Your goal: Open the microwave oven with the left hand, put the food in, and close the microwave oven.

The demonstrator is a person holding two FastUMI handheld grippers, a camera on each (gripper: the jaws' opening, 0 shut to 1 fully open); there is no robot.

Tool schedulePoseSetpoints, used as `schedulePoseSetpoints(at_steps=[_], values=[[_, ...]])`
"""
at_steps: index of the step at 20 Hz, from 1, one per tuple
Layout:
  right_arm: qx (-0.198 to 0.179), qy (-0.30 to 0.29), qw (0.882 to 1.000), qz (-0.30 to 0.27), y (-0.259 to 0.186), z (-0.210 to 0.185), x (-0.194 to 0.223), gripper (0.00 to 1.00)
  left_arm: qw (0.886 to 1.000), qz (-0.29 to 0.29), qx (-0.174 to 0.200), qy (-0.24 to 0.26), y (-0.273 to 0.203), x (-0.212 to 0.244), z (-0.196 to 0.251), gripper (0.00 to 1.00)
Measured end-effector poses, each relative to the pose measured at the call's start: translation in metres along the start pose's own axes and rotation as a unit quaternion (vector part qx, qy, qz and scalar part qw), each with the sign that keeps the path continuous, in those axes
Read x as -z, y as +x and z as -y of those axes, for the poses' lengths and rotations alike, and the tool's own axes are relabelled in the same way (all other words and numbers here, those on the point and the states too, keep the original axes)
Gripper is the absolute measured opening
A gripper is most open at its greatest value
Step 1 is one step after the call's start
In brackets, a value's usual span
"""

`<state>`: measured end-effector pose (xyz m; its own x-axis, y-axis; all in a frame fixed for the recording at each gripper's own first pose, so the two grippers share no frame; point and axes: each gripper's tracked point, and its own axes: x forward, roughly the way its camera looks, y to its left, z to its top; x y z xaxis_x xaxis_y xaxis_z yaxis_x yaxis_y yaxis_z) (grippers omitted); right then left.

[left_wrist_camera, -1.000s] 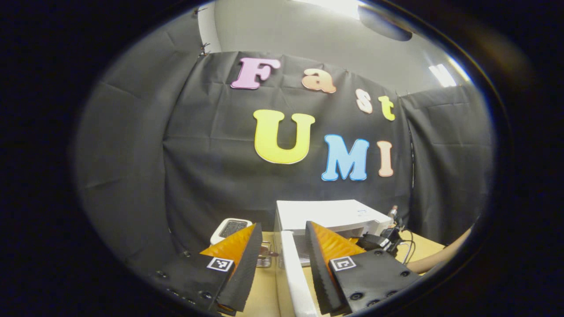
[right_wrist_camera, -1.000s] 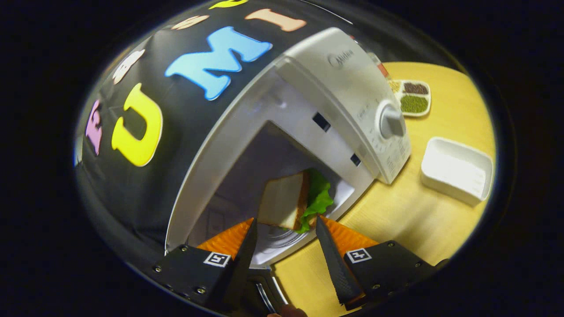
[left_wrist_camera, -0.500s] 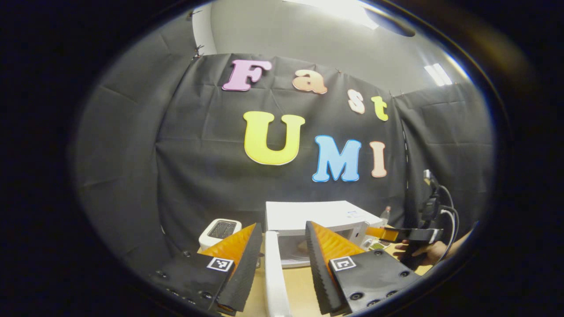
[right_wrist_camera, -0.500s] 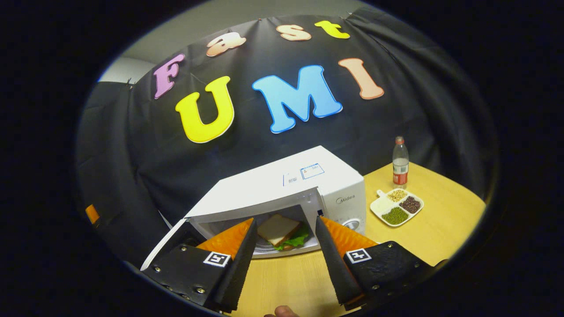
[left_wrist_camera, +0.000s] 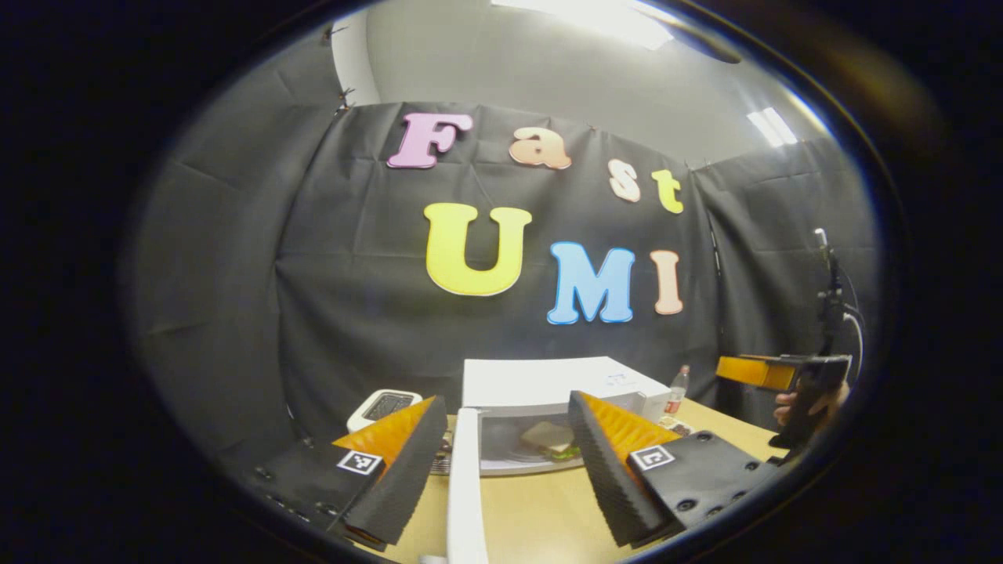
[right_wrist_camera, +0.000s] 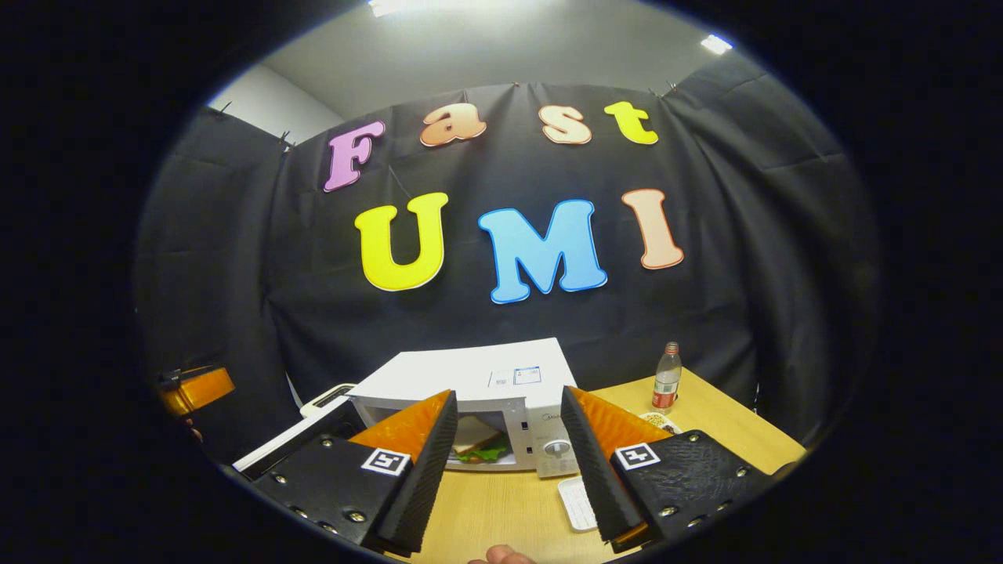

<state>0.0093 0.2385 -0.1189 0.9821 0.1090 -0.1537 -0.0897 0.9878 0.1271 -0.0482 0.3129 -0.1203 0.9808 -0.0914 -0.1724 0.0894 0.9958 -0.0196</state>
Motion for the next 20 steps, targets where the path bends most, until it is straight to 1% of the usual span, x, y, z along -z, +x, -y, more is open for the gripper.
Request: schedulePoseSetpoints(at_steps=[1,2,5,6,7,8,9,10,11,12,14,16,17,18,20], values=[[-0.001,-0.003,1.0,0.007,-0.005,0.003,-0.008,0.81,1.0,-0.003,-0.008,-0.002,-0.008,0.003,-0.004,0.99],[-0.001,-0.006,1.0,0.014,-0.009,0.004,-0.014,0.81,1.0,-0.01,-0.018,-0.007,-0.014,0.01,-0.012,0.97],[-0.009,-0.014,1.0,0.025,-0.013,0.005,-0.024,0.81,0.998,-0.038,-0.045,-0.026,-0.033,0.032,-0.034,0.97],[-0.017,-0.015,0.999,0.027,-0.014,0.004,-0.024,0.82,0.997,-0.048,-0.047,-0.028,-0.038,0.038,-0.039,0.95],[-0.022,-0.016,0.999,0.027,-0.014,0.003,-0.025,0.82,0.997,-0.059,-0.047,-0.028,-0.045,0.044,-0.041,0.91],[-0.026,-0.016,0.999,0.027,-0.011,0.0,-0.025,0.82,0.996,-0.07,-0.047,-0.026,-0.05,0.048,-0.044,0.72],[-0.028,-0.017,0.999,0.03,-0.009,-0.001,-0.027,0.82,0.995,-0.076,-0.061,-0.015,-0.055,0.054,-0.054,0.57],[-0.027,-0.018,0.999,0.034,-0.008,-0.002,-0.031,0.81,0.993,-0.083,-0.078,-0.004,-0.057,0.063,-0.067,0.2],[-0.026,-0.021,0.999,0.039,-0.007,-0.002,-0.036,0.82,0.992,-0.096,-0.08,-0.006,-0.073,0.066,-0.071,0.12],[-0.021,-0.023,0.999,0.044,-0.007,-0.001,-0.04,0.82,0.991,-0.11,-0.074,-0.012,-0.083,0.079,-0.073,0.07],[-0.012,-0.029,0.998,0.054,-0.006,-0.001,-0.049,0.81,0.988,-0.137,-0.075,-0.011,-0.082,0.108,-0.078,0.07],[0.0,-0.042,0.998,0.057,-0.008,0.003,-0.053,0.82,0.985,-0.16,-0.067,-0.02,-0.087,0.134,-0.078,0.07],[0.002,-0.044,0.997,0.057,-0.008,0.004,-0.054,0.82,0.984,-0.167,-0.055,-0.026,-0.088,0.138,-0.071,0.07],[0.002,-0.042,0.997,0.058,-0.005,0.003,-0.056,0.84,0.984,-0.167,-0.051,-0.024,-0.087,0.141,-0.07,0.07],[0.004,-0.035,0.998,0.06,-0.003,0.003,-0.058,0.83,0.984,-0.175,-0.024,-0.036,-0.091,0.144,-0.057,0.07]])
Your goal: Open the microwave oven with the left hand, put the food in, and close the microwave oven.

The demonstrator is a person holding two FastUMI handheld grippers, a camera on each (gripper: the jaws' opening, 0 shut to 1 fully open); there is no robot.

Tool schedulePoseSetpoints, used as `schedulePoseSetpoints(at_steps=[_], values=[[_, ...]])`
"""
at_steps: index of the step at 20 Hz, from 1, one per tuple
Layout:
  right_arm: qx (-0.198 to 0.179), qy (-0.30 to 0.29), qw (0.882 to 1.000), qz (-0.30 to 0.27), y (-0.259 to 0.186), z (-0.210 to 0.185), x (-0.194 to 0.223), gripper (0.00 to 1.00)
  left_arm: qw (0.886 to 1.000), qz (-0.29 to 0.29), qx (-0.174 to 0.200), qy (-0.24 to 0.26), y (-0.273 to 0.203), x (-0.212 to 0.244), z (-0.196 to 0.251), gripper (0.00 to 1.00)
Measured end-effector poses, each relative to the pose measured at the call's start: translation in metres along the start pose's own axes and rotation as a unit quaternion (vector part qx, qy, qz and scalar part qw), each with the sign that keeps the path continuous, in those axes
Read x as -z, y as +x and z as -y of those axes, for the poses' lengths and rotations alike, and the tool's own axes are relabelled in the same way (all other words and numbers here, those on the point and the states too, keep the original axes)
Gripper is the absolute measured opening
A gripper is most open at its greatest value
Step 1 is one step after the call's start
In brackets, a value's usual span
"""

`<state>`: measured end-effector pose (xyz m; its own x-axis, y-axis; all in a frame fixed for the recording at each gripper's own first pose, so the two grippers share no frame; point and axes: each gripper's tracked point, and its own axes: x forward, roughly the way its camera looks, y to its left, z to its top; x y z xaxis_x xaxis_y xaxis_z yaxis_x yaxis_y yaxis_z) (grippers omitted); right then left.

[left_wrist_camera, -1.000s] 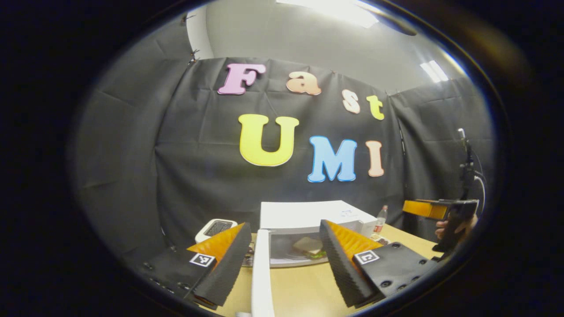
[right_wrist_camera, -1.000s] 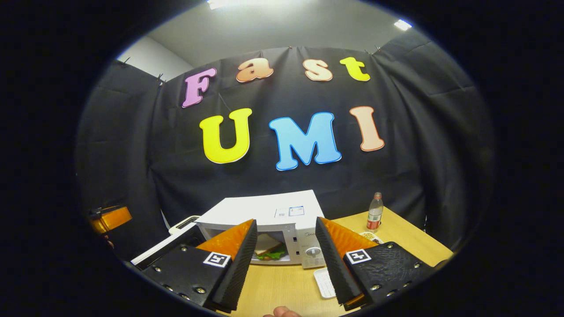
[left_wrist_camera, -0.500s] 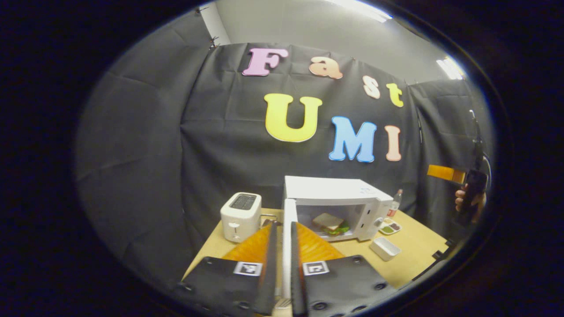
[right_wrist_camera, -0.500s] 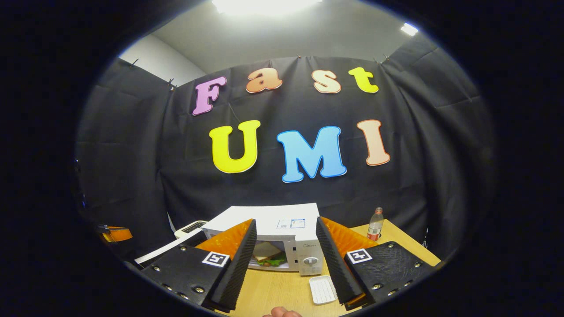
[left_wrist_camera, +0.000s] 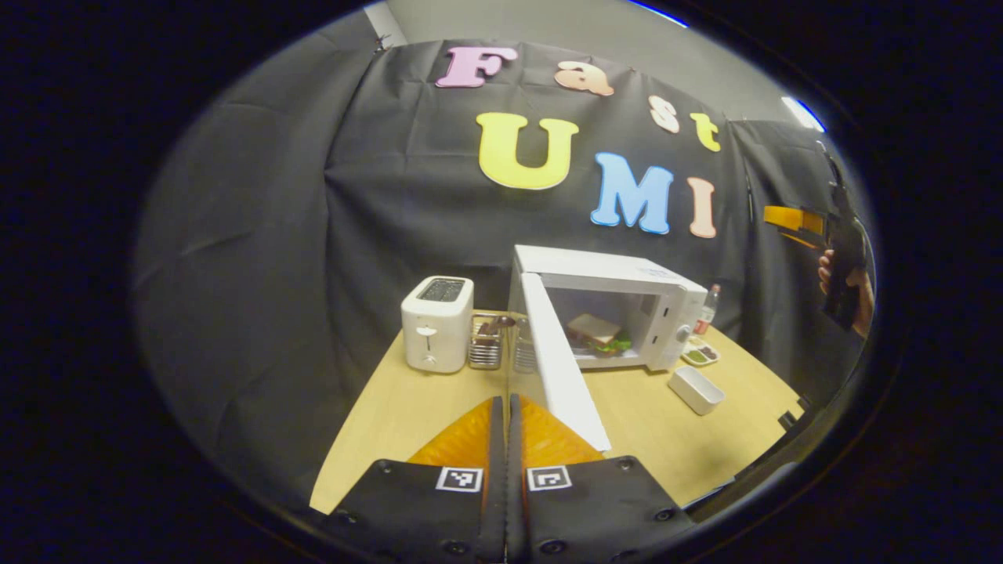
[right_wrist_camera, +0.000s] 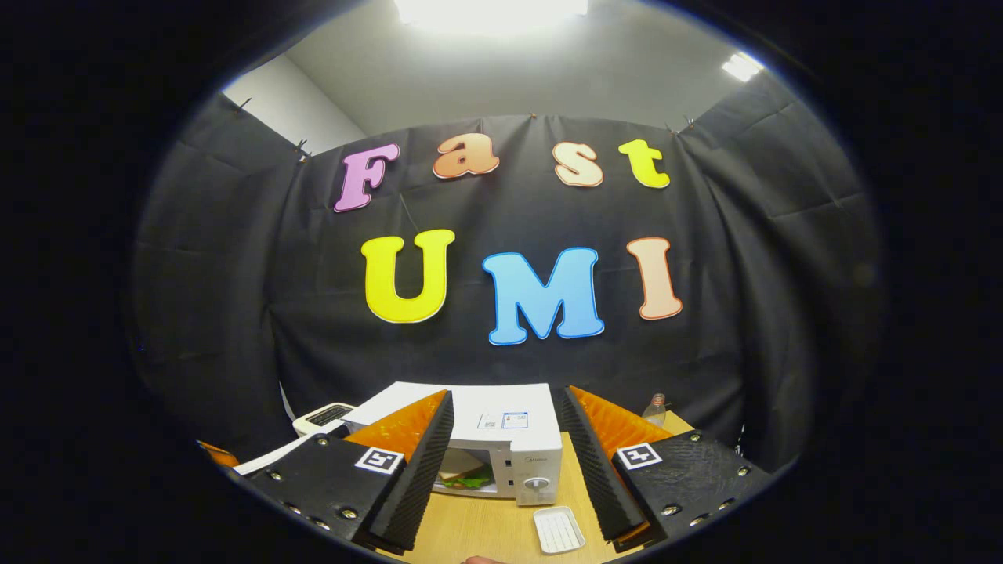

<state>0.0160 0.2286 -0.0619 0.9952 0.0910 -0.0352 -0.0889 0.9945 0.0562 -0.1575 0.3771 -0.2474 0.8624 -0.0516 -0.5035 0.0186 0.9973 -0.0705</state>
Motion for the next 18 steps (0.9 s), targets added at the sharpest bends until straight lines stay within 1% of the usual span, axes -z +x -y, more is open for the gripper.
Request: schedulePoseSetpoints(at_steps=[4,8,9,10,13,14,15,16,17,18], values=[[0.009,-0.007,1.0,0.004,0.006,0.003,-0.002,0.84,0.999,-0.023,0.049,0.007,0.004,0.01,0.033,0.07],[0.014,-0.016,1.0,0.015,0.009,0.011,-0.011,0.83,0.995,-0.024,0.101,0.006,0.02,0.003,0.078,0.07],[0.013,-0.014,1.0,0.019,0.01,0.015,-0.013,0.83,0.994,-0.024,0.11,0.008,0.024,0.003,0.087,0.09],[0.011,-0.011,1.0,0.022,0.012,0.019,-0.017,0.85,0.993,-0.025,0.117,0.008,0.028,0.002,0.099,0.09],[0.003,-0.002,1.0,0.023,0.015,0.037,-0.021,0.85,0.991,-0.026,0.128,0.0,0.042,0.001,0.133,0.09],[0.0,0.001,1.0,0.021,0.017,0.044,-0.02,0.85,0.991,-0.025,0.13,-0.001,0.047,-0.001,0.144,0.07],[-0.004,0.002,1.0,0.021,0.018,0.049,-0.021,0.85,0.991,-0.021,0.133,0.001,0.054,-0.004,0.157,0.07],[-0.007,-0.001,1.0,0.019,0.019,0.056,-0.019,0.85,0.991,-0.023,0.136,0.002,0.061,-0.004,0.17,0.09],[-0.01,-0.005,1.0,0.016,0.02,0.063,-0.018,0.85,0.99,-0.026,0.137,0.002,0.068,-0.001,0.18,0.09],[-0.013,-0.008,1.0,0.016,0.021,0.069,-0.017,0.85,0.99,-0.027,0.14,0.001,0.075,-0.002,0.19,0.07]])
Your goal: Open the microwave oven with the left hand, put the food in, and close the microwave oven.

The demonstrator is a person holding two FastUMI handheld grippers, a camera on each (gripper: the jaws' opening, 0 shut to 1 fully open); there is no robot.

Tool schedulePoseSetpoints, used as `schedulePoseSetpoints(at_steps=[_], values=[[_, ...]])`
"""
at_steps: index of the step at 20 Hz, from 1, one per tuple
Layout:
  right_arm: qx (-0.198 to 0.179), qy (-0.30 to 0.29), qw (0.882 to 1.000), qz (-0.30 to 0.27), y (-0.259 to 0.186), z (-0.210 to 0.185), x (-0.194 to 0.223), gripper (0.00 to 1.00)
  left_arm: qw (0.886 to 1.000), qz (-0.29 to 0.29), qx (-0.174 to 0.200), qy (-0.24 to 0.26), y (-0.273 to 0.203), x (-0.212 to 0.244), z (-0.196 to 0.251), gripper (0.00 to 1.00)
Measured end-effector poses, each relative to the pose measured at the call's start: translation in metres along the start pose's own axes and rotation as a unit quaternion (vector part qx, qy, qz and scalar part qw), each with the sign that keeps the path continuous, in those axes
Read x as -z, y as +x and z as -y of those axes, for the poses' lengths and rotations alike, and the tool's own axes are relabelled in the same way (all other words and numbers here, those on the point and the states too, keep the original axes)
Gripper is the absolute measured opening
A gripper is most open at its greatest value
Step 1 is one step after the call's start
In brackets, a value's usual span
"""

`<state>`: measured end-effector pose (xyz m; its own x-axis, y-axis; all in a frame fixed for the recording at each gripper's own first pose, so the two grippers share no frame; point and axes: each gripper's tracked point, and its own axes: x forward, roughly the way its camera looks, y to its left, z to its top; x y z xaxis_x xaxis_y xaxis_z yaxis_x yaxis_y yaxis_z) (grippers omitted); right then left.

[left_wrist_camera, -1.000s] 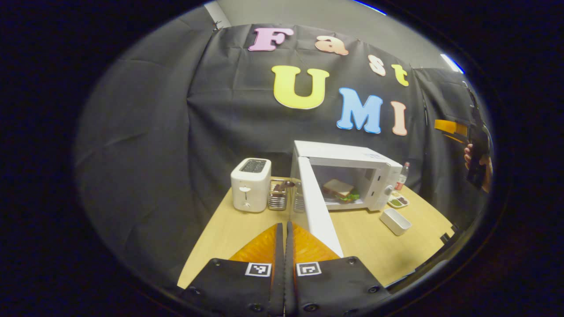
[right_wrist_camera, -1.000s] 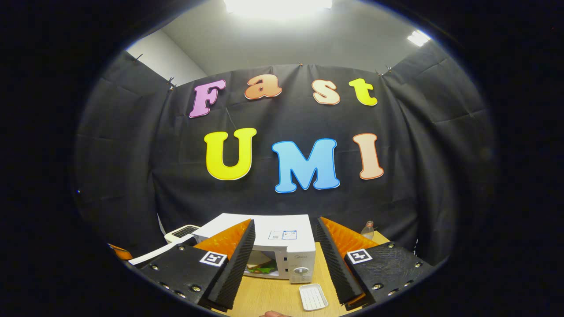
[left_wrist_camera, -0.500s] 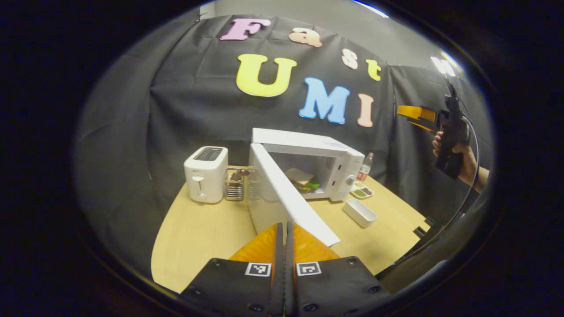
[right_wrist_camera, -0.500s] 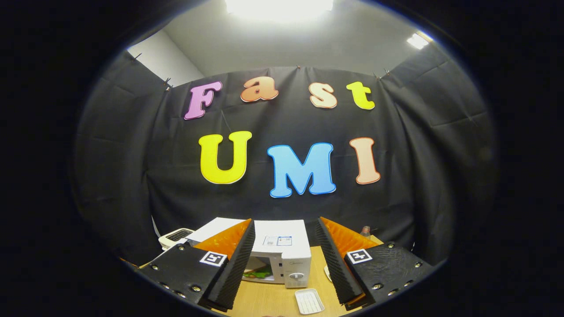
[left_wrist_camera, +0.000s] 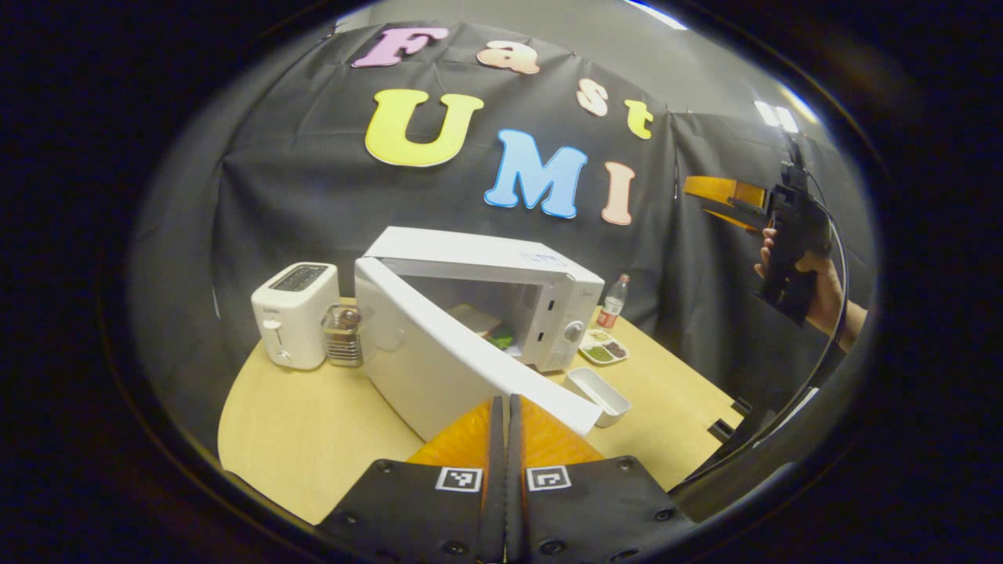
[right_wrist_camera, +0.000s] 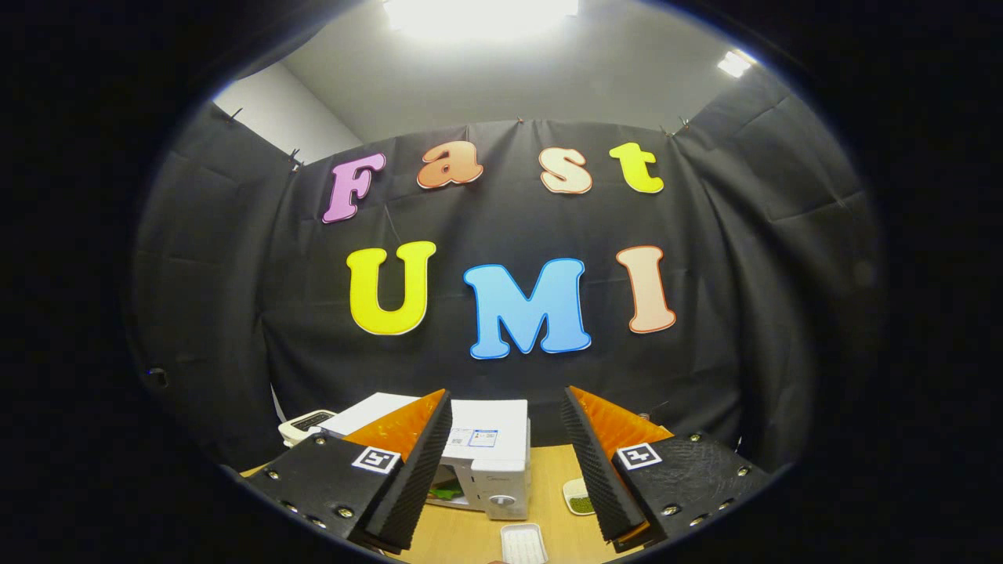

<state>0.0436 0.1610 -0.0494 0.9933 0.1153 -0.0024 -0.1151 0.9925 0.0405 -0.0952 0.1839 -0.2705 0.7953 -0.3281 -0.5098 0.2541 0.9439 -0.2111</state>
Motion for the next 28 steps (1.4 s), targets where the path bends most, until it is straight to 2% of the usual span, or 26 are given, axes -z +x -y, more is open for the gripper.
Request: schedulePoseSetpoints(at_steps=[5,8,11,18,24,28], values=[[-0.02,-0.007,1.0,0.005,0.004,0.02,-0.002,0.86,1.0,0.005,0.02,0.004,0.053,-0.012,0.037,0.07],[-0.024,-0.011,1.0,0.011,0.004,0.027,-0.003,0.86,0.999,0.006,0.033,0.013,0.084,-0.02,0.05,0.09],[-0.022,-0.014,1.0,0.012,0.006,0.025,0.0,0.86,0.999,0.008,0.041,0.023,0.117,-0.03,0.059,0.07],[0.013,-0.007,1.0,0.002,0.012,0.032,0.003,0.86,0.999,0.017,0.044,0.016,0.179,-0.053,0.072,0.07],[0.045,-0.007,0.999,-0.01,0.009,0.038,0.002,0.86,0.999,0.02,0.034,0.014,0.22,-0.068,0.071,0.09],[0.057,-0.012,0.998,-0.015,0.01,0.04,0.006,0.86,0.999,0.023,0.032,0.008,0.243,-0.082,0.068,0.07]])
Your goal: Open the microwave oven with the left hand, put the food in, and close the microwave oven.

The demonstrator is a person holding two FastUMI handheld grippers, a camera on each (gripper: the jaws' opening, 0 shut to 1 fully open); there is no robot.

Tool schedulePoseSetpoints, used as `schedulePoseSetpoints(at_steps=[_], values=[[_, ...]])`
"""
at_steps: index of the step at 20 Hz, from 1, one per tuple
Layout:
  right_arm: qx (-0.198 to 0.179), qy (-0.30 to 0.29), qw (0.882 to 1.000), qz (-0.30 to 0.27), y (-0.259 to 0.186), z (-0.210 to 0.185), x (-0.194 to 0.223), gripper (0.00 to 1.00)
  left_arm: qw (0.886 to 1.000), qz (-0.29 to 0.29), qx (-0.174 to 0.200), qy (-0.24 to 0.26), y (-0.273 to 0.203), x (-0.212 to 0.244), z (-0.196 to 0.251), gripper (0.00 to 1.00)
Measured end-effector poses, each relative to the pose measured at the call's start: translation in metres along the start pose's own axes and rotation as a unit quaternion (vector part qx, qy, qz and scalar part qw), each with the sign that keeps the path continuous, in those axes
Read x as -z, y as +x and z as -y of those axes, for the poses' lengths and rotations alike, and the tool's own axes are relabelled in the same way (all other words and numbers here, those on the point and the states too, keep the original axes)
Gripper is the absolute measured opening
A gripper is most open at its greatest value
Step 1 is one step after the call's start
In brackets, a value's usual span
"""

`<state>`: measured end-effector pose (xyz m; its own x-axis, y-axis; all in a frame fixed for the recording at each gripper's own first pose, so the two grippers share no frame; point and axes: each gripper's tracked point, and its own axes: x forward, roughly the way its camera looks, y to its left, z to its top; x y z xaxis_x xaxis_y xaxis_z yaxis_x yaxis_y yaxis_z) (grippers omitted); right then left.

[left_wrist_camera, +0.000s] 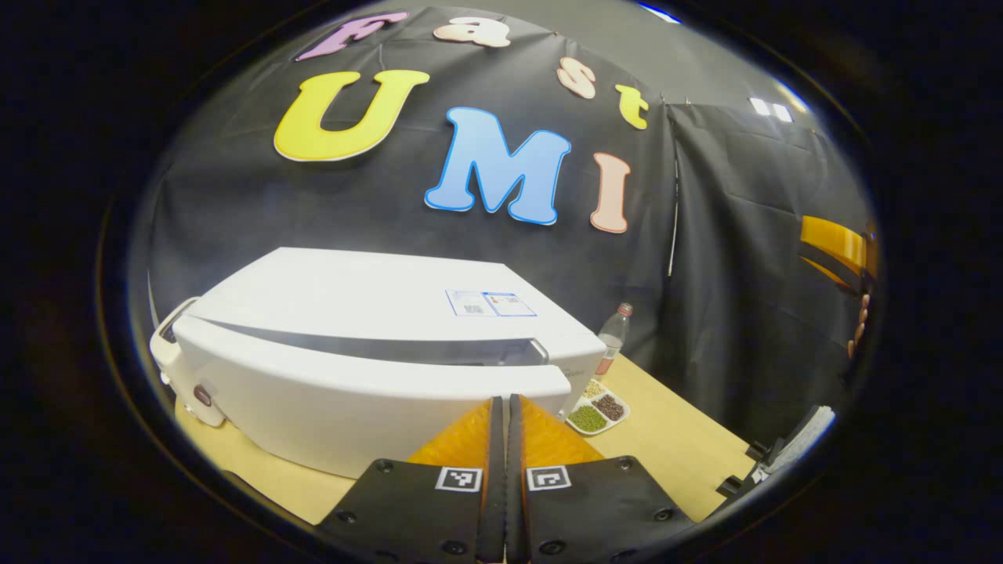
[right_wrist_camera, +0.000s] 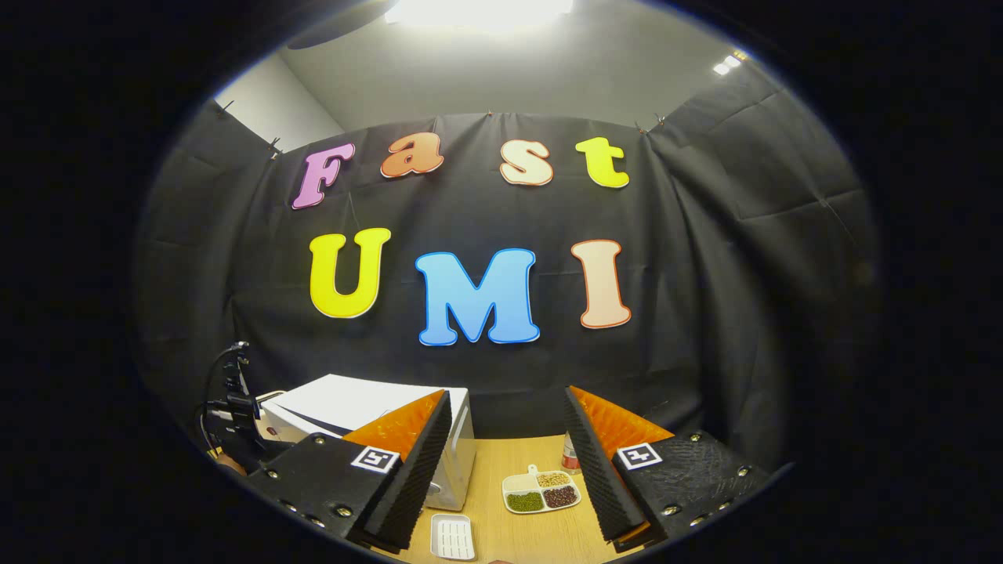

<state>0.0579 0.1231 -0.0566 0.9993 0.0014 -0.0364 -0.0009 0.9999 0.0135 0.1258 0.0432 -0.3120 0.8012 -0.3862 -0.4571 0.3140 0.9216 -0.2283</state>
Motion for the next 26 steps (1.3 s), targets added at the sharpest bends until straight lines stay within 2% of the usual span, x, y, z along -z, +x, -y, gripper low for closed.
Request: schedulePoseSetpoints(at_steps=[3,5,8,10,12,15,22,23,26], values=[[0.009,-0.001,1.0,-0.004,0.001,0.002,0.003,0.86,1.0,0.003,-0.01,-0.003,0.015,-0.006,-0.01,0.07],[0.014,-0.002,1.0,-0.004,-0.002,0.013,0.009,0.86,1.0,0.012,0.015,-0.014,0.021,-0.012,0.0,0.07],[0.023,-0.001,1.0,-0.004,0.0,0.017,0.011,0.86,0.999,0.016,0.033,0.013,0.026,-0.016,0.009,0.06],[0.023,0.0,1.0,-0.007,0.005,0.017,0.015,0.86,0.999,-0.002,0.037,0.015,0.029,-0.006,0.013,0.07],[0.024,-0.004,1.0,-0.007,0.005,0.016,0.016,0.86,0.999,-0.015,0.014,0.036,0.03,0.003,0.006,0.07],[0.024,-0.005,1.0,-0.008,0.005,0.013,0.013,0.86,1.0,-0.013,0.008,0.004,0.031,0.006,0.0,0.05],[0.014,-0.008,1.0,-0.01,0.004,0.014,0.011,0.86,1.0,-0.008,0.001,0.009,0.033,0.004,0.001,0.09],[0.013,-0.009,1.0,-0.01,0.003,0.015,0.011,0.86,1.0,-0.009,-0.022,0.015,0.034,-0.001,-0.011,0.06],[0.012,-0.01,1.0,-0.01,0.001,0.018,0.01,0.86,1.0,-0.017,-0.026,-0.002,0.037,0.009,-0.019,0.07]])
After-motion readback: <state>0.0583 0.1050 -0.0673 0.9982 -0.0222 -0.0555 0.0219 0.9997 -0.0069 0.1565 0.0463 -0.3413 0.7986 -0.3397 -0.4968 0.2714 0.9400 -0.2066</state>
